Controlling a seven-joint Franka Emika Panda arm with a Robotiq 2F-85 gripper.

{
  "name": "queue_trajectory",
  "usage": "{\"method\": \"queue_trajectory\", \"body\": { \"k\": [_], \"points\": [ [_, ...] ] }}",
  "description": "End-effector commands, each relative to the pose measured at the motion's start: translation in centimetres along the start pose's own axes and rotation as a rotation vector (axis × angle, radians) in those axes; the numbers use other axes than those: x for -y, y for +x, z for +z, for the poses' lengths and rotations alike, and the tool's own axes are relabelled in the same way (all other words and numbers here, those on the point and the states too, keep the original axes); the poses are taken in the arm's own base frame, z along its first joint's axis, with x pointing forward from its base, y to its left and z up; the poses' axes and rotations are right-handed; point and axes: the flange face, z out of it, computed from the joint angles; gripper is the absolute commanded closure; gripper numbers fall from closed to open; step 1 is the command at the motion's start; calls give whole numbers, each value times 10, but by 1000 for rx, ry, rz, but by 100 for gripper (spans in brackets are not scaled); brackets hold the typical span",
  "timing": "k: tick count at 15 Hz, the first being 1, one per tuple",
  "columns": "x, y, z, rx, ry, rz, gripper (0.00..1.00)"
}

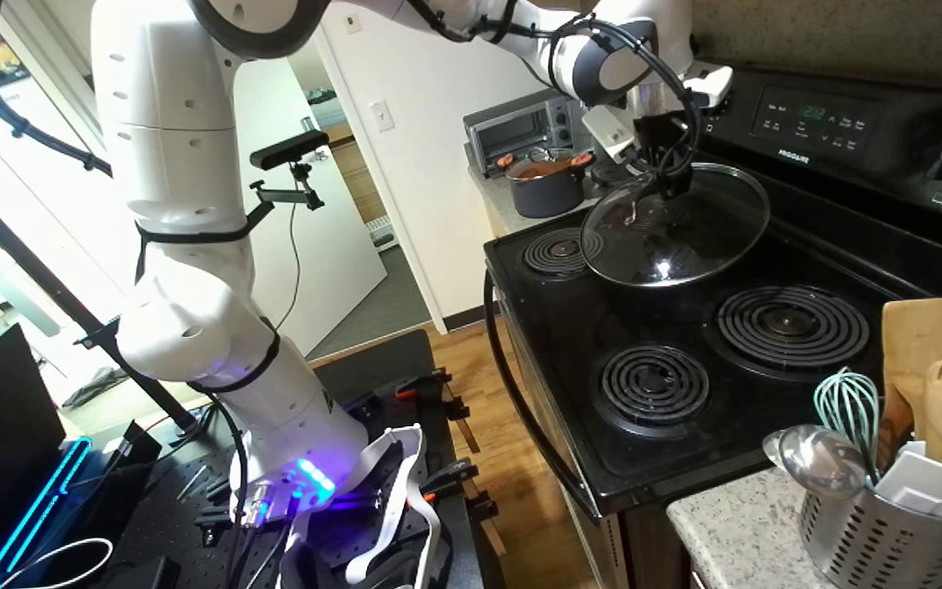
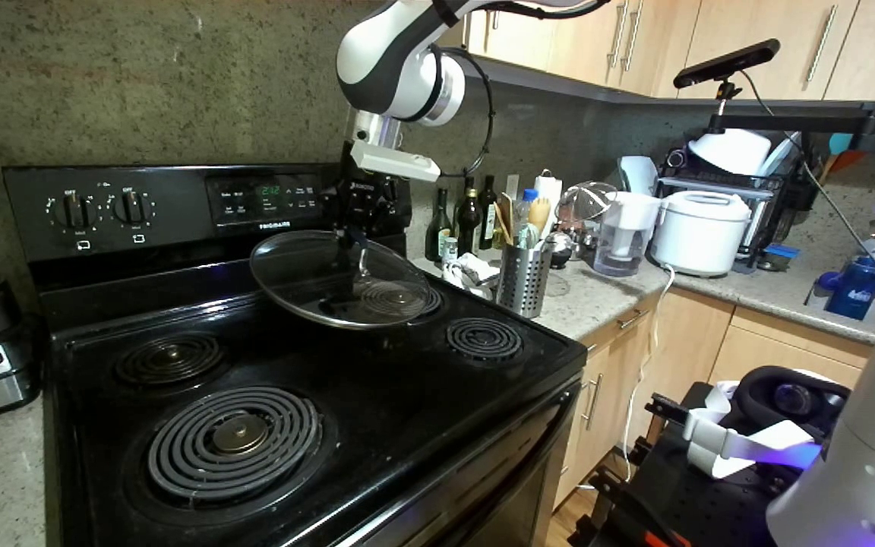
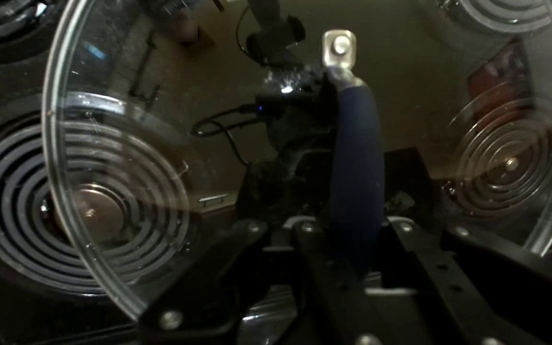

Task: Move the lid from the front left plate of the stove to the back right one

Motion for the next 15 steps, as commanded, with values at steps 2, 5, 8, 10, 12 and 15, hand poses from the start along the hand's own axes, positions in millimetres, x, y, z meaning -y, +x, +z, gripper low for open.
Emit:
{"method": "queue_trajectory", "body": {
  "k": [2, 5, 8, 10, 12, 15],
  "points": [
    [-25, 24, -32, -61, -17, 114, 98],
    [-51, 35, -37, -73, -22, 189, 98],
    [-75, 46, -40, -86, -31, 256, 98],
    [-86, 52, -40, -87, -21, 286, 98],
    [-95, 58, -36, -80, -15, 316, 98],
    [-109, 66, -27, -70, -18, 355, 98]
  ]
}}
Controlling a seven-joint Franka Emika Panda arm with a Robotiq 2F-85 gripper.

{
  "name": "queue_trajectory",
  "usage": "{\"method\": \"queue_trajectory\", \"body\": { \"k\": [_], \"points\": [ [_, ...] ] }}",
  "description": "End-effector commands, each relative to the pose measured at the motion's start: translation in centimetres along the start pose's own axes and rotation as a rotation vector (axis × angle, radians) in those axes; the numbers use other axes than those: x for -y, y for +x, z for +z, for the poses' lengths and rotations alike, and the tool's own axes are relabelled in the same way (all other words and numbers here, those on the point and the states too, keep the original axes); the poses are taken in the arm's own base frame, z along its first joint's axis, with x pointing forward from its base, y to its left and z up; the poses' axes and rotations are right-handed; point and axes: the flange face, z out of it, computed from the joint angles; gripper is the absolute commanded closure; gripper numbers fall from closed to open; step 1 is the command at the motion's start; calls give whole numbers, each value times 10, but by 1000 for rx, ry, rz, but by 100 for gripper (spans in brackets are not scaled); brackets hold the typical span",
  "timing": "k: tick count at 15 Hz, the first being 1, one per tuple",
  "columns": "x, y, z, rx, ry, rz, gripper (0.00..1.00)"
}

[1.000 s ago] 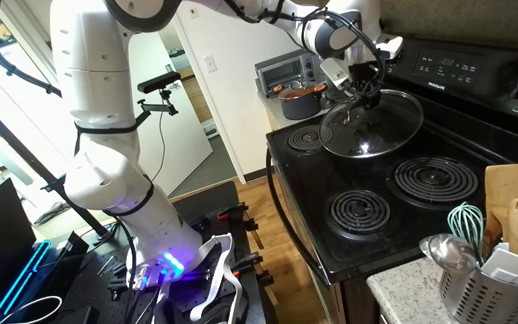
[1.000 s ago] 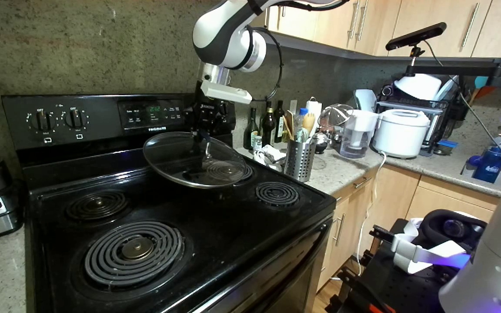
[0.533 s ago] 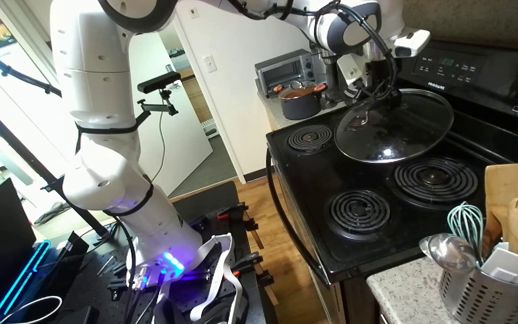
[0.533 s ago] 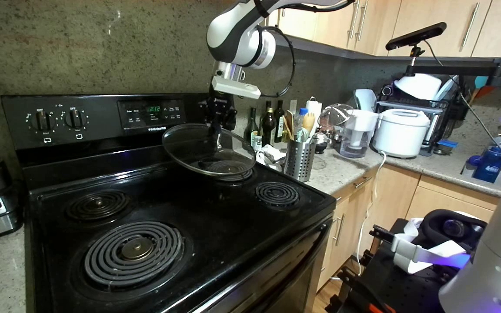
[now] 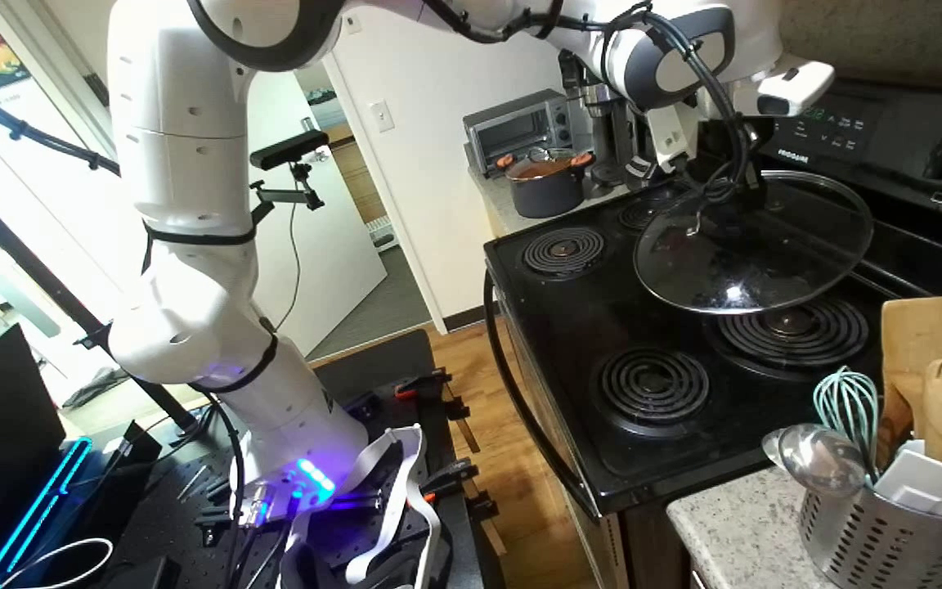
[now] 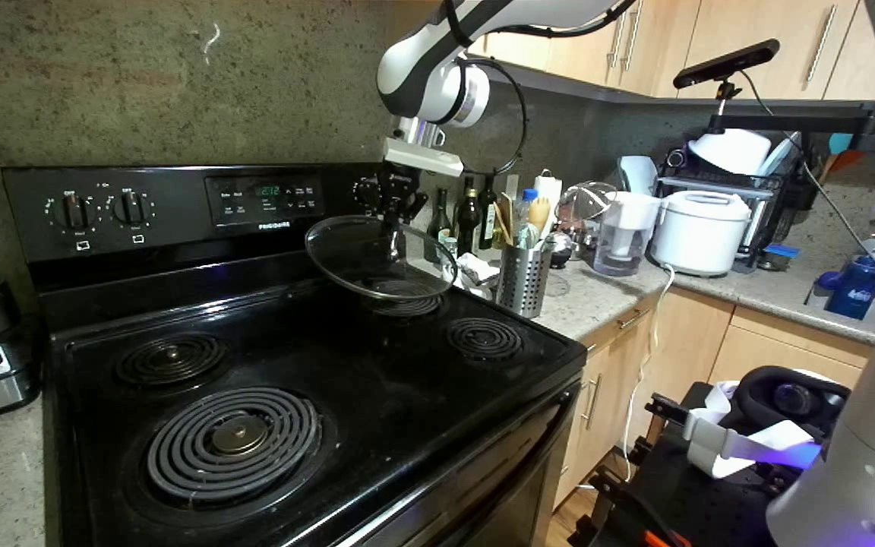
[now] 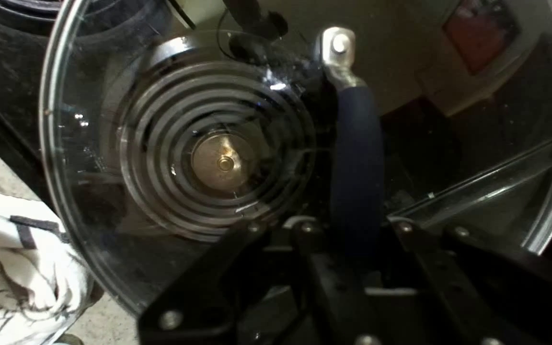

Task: Move the lid from the front left plate of the stove to the back right one

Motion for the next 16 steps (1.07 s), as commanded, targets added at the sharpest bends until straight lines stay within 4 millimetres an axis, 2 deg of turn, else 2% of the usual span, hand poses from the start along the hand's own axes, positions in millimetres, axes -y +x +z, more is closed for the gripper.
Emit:
{"method": "queue_trajectory", "body": {
  "k": [1, 16],
  "points": [
    [-1, 21, -8, 9, 11, 78, 98],
    [-46, 44, 44, 99, -40, 215, 98]
  ]
}}
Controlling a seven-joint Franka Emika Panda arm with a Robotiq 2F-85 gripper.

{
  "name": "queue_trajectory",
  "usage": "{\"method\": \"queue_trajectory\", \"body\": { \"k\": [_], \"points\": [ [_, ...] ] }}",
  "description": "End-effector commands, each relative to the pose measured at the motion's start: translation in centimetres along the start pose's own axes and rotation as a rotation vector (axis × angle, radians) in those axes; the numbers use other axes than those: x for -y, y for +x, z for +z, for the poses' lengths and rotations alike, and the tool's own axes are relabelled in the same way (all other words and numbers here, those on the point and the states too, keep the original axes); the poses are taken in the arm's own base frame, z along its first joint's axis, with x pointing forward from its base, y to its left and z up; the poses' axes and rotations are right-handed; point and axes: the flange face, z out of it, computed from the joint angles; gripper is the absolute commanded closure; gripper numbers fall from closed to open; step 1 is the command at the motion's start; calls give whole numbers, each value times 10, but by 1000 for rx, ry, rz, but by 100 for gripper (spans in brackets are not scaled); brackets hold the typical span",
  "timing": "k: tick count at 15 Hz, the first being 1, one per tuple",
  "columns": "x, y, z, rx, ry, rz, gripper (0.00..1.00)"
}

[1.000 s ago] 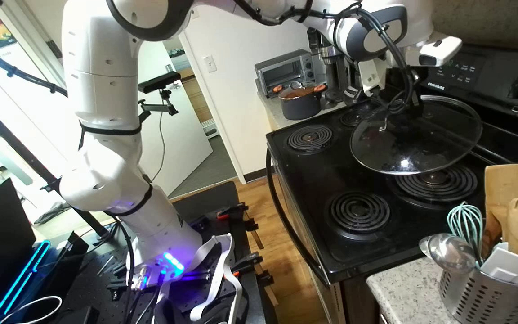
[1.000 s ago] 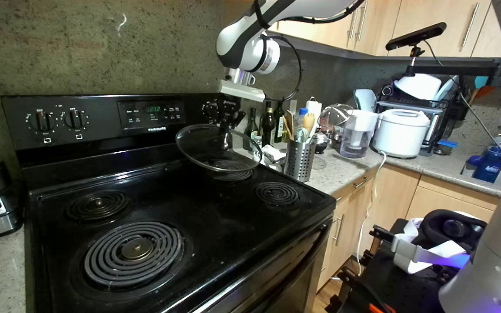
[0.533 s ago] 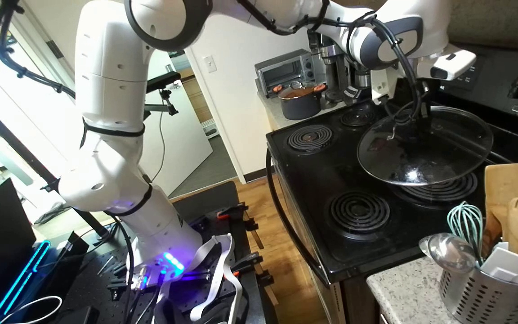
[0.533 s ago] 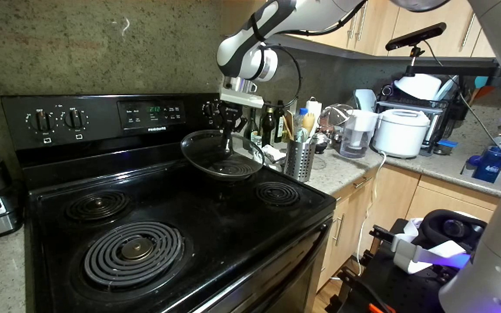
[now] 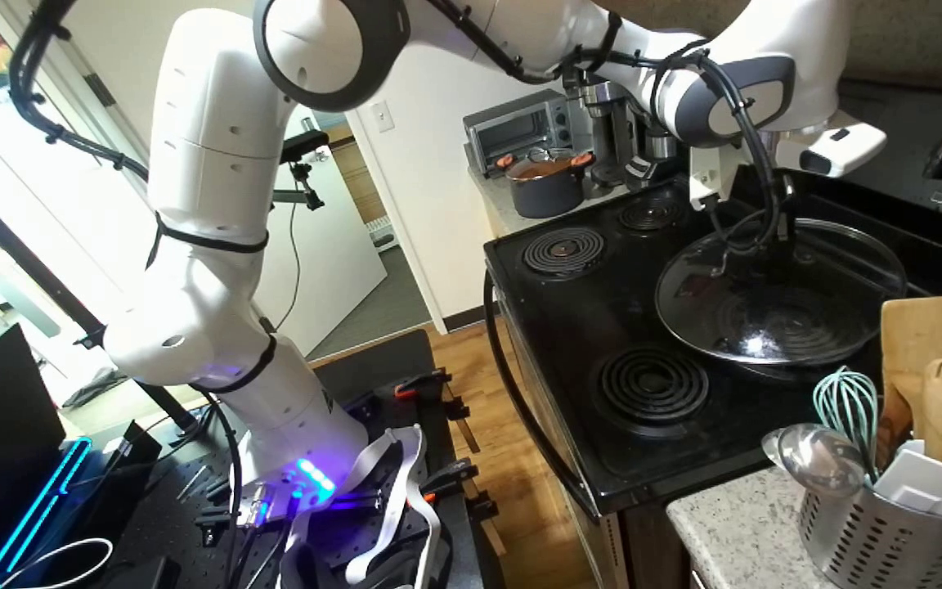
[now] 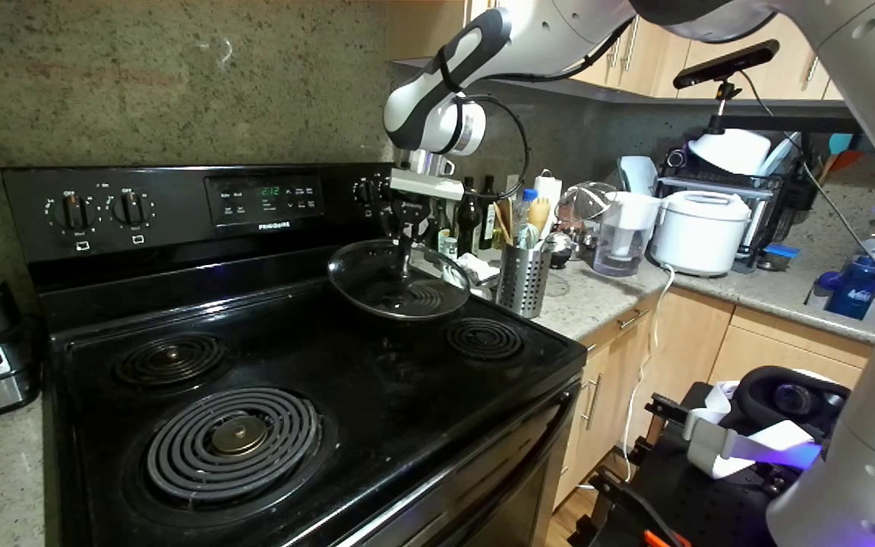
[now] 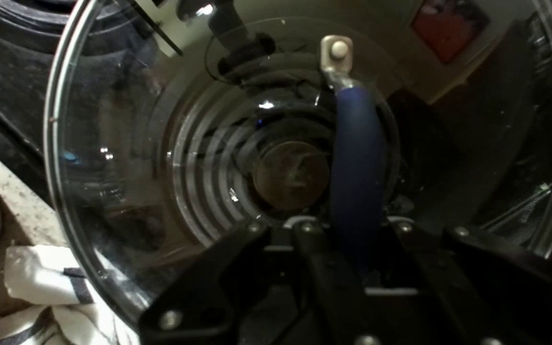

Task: Move the lid from the front left plate of the stove to the back right one

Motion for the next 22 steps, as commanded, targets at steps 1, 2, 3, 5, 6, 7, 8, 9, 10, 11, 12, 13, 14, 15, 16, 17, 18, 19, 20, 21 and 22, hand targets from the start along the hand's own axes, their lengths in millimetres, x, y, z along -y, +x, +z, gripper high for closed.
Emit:
{"method": "queue_trajectory", "body": {
  "k": [1, 2, 3, 5, 6, 7, 8, 9, 10, 11, 12, 13, 14, 15, 16, 17, 18, 19, 20, 21, 22],
  "points": [
    [-3, 12, -11, 30, 21, 60, 98],
    [-6, 12, -7, 40, 21, 70, 98],
    [-9, 13, -3, 49, 20, 78, 98],
    [-13, 13, 4, 61, 19, 90, 98],
    [-14, 13, 7, 65, 19, 95, 98],
    [-13, 12, 7, 66, 25, 88, 98],
    [-12, 12, 7, 65, 30, 82, 98],
    [-21, 7, 28, 59, -2, 57, 98],
    [-21, 7, 31, 62, -4, 56, 91],
    [-23, 6, 36, 68, -8, 56, 91],
    [-24, 5, 41, 74, -12, 56, 91],
    [-24, 4, 45, 78, -15, 56, 91],
    [-25, 3, 48, 81, -17, 57, 91],
    [-25, 3, 48, 81, -17, 57, 91],
    [-25, 3, 48, 81, -17, 57, 91],
    [-25, 3, 48, 81, -17, 57, 98],
    [-24, 2, 49, 84, -19, 53, 98],
    [-24, 1, 53, 91, -23, 49, 98],
    [-24, 0, 56, 97, -24, 47, 98],
    [-22, 1, 55, 95, -24, 46, 98],
    [-21, 1, 54, 96, -21, 44, 98]
  ]
}}
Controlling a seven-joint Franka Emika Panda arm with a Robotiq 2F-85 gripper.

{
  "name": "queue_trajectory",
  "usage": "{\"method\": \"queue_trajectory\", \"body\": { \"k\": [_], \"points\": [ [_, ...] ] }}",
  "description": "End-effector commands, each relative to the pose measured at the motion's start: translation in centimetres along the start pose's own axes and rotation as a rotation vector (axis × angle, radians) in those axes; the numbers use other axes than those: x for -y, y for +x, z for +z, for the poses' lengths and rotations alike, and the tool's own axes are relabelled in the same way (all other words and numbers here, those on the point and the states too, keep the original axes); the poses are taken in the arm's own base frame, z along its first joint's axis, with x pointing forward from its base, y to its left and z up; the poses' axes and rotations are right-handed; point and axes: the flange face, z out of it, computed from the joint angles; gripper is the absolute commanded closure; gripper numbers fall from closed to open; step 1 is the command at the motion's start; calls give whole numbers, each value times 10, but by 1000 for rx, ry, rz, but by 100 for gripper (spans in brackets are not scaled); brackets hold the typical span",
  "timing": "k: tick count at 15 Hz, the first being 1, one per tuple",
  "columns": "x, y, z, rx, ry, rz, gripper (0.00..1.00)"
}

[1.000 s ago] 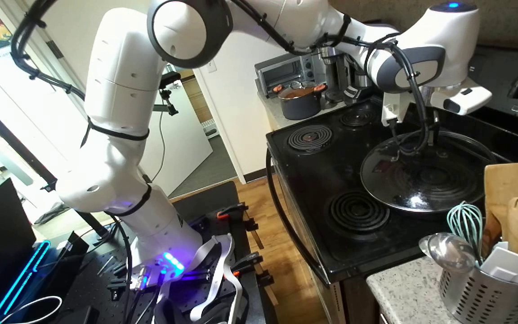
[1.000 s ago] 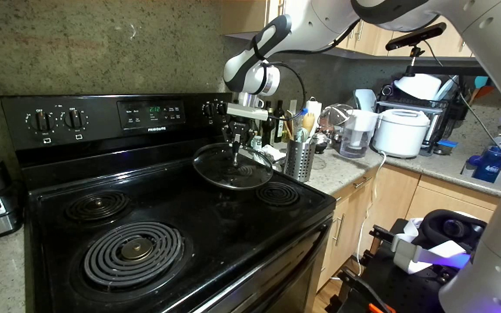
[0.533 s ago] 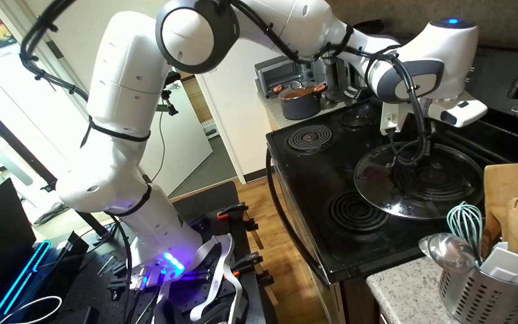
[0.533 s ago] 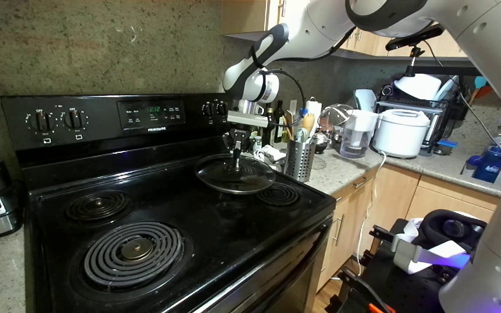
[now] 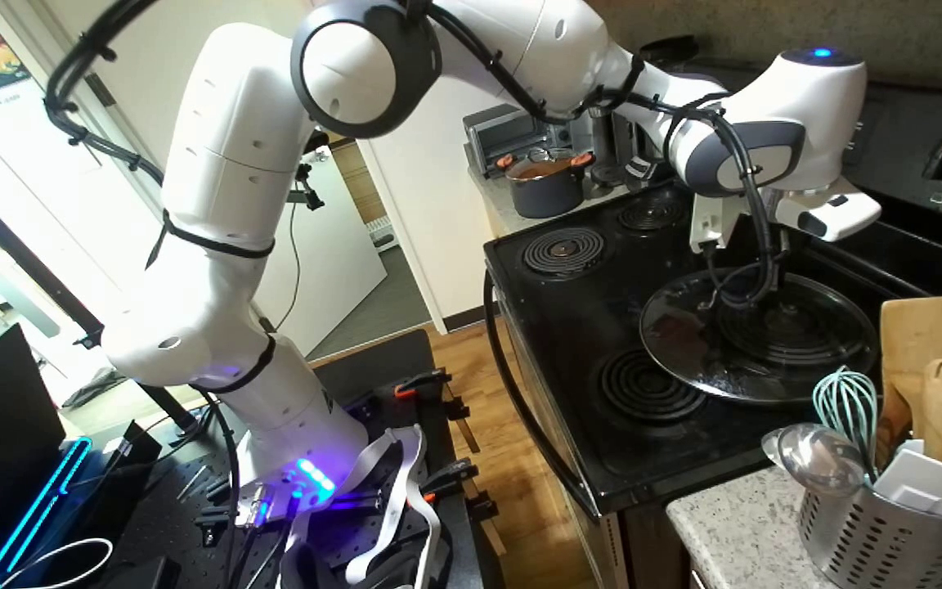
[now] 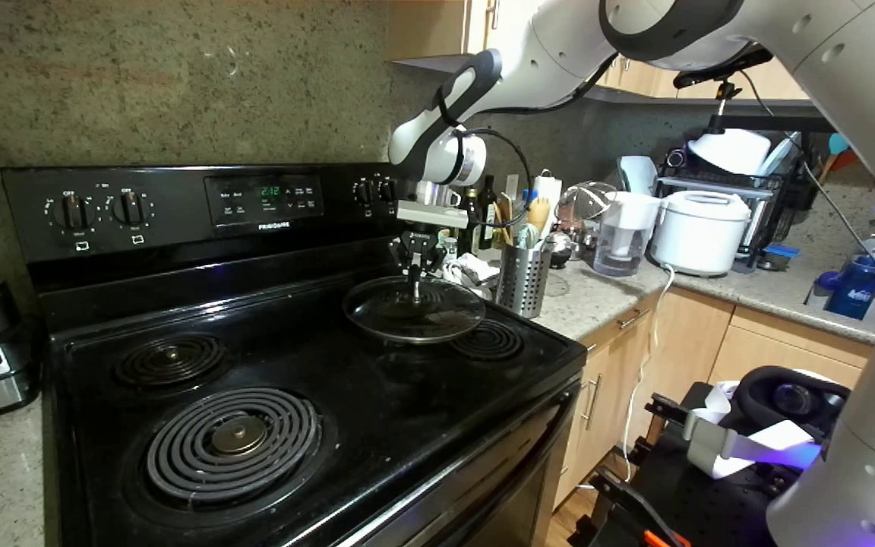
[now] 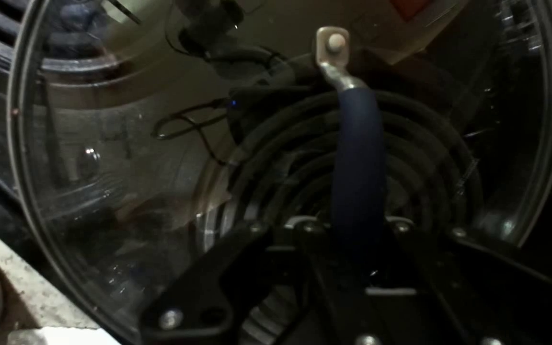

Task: Move the lid from the front left plate of the stove to the back right one

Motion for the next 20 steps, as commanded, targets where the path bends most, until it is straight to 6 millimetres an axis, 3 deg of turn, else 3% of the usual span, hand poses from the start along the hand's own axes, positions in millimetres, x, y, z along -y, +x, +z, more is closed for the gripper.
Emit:
{"method": "queue_trajectory", "body": {
  "k": [1, 14, 20],
  "points": [
    [6, 0, -7, 0, 6, -13, 98],
    [22, 7, -26, -28, 45, -13, 98],
    [20, 19, -18, -18, 44, 6, 98]
  ]
}}
